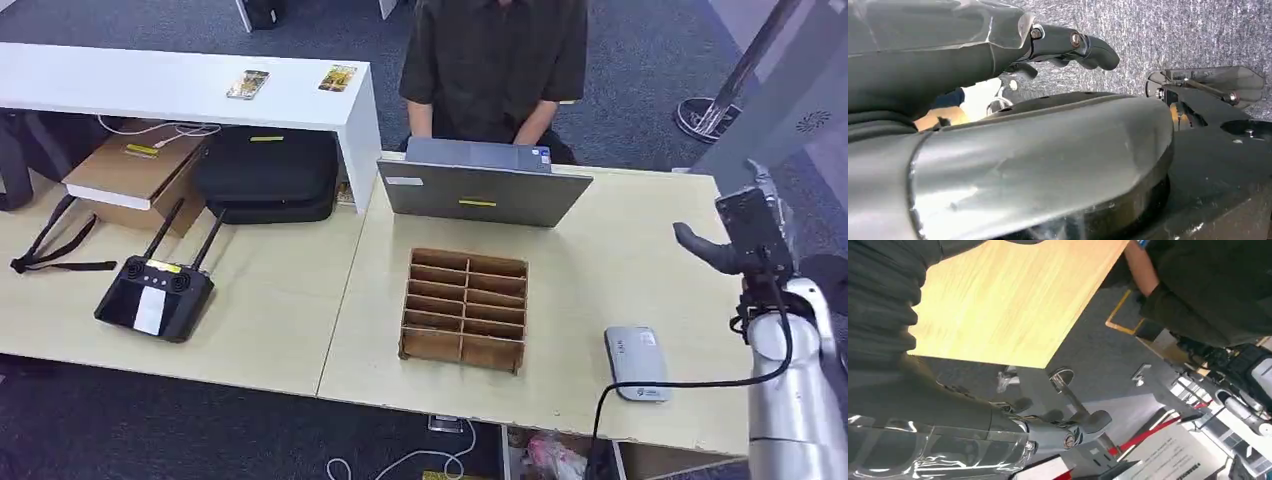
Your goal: Pass the card to the sensor for recognition and then transmit it.
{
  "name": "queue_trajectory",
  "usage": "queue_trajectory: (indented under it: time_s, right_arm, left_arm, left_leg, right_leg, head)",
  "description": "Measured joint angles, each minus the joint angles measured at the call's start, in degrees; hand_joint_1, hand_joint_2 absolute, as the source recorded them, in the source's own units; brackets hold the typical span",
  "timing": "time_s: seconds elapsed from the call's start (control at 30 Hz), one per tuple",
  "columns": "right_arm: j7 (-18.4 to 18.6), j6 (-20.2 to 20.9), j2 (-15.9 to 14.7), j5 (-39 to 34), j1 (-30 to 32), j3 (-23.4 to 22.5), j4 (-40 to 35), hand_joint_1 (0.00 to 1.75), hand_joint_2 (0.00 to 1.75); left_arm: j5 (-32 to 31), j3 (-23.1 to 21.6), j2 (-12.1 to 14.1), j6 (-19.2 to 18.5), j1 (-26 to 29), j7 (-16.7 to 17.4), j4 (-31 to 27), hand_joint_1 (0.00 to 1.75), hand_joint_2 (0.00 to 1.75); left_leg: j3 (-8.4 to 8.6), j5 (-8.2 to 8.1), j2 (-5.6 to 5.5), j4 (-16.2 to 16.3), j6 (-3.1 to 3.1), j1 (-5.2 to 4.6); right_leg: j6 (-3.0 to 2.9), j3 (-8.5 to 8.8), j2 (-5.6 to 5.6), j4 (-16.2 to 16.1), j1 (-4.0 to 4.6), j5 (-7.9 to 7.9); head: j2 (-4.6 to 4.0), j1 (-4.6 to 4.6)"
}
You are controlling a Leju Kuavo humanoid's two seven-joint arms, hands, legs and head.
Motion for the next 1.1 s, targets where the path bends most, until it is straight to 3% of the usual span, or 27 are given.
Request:
queue_trajectory:
  time_s: [0.27, 0.47, 0.6, 1.1]
  right_arm:
    - [0.85, -2.73, 0.24, 1.03, 11.89, -2.19, -11.04, 0.00, 1.75]
    - [3.09, -2.99, 1.07, 6.02, 16.46, -3.06, -15.45, 0.00, 1.75]
    - [6.17, -2.29, 1.29, 12.81, 20.20, -3.52, -18.73, 0.00, 1.75]
    - [8.83, 1.01, 4.24, 17.29, 28.67, -5.90, -26.82, 0.00, 1.75]
  left_arm:
    - [-0.09, 0.50, -0.09, -0.13, 0.02, -0.02, 0.00, 0.00, 0.00]
    - [-0.15, 0.92, -0.11, -0.72, 0.01, -0.04, 0.00, 0.00, 0.00]
    - [-0.15, 1.09, -0.11, -0.76, 0.02, 0.02, 0.00, 0.00, 0.00]
    - [-0.07, 1.38, -0.13, -1.22, 0.02, 0.55, 0.00, 0.00, 0.00]
  left_leg:
    - [-0.04, -0.05, 0.00, -0.03, -0.01, 0.00]
    - [-0.02, -0.05, 0.01, -0.02, -0.01, 0.00]
    - [-0.04, -0.05, -0.01, -0.02, -0.01, -0.01]
    - [-0.01, -0.11, 0.02, -0.02, 0.04, -0.01]
  right_leg:
    - [0.04, 0.01, -0.01, 0.01, 0.01, -0.09]
    - [0.05, 0.01, -0.01, 0.00, 0.00, -0.09]
    - [0.05, 0.02, -0.03, 0.00, -0.01, -0.09]
    - [0.05, 0.02, -0.01, 0.00, -0.01, -0.12]
  head:
    - [0.00, 0.02]
    - [0.00, 0.02]
    - [0.00, 0.02]
    - [0.00, 0.02]
